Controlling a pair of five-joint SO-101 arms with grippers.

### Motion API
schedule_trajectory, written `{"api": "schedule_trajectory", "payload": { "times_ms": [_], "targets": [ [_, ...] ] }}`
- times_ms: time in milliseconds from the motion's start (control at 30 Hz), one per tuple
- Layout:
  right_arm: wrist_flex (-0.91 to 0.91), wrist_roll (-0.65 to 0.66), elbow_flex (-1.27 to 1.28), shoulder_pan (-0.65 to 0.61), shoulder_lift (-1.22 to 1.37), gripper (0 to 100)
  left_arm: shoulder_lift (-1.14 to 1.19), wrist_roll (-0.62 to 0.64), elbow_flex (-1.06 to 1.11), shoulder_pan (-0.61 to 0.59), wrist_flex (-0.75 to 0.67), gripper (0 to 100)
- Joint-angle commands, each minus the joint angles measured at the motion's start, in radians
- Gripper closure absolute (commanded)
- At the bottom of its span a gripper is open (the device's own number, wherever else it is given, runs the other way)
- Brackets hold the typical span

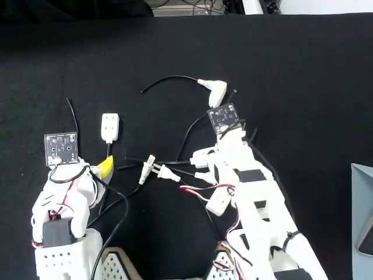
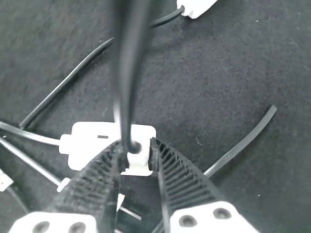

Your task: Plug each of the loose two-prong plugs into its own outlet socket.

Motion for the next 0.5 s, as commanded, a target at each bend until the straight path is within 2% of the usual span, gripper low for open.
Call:
{"api": "schedule_trajectory", "payload": {
  "times_ms": [0,100,167,333,467],
  "targets": [
    [0.044,0.014,0.033,-0.02,0.005,97.5,-0.006,-0.011,-0.005,-0.008,-0.015,70],
    [0.095,0.0,-0.004,-0.018,0.001,88.9,-0.006,-0.011,-0.005,-0.005,-0.017,70],
    [0.158,-0.057,-0.062,-0.018,0.001,85.7,-0.006,-0.011,-0.004,-0.007,-0.017,70],
    [0.327,-0.126,-0.242,-0.023,0.001,85.8,-0.006,-0.011,-0.004,-0.007,-0.015,70],
    [0.374,-0.16,-0.305,-0.025,0.001,85.8,-0.006,-0.011,-0.004,-0.007,-0.015,70]
  ]
}}
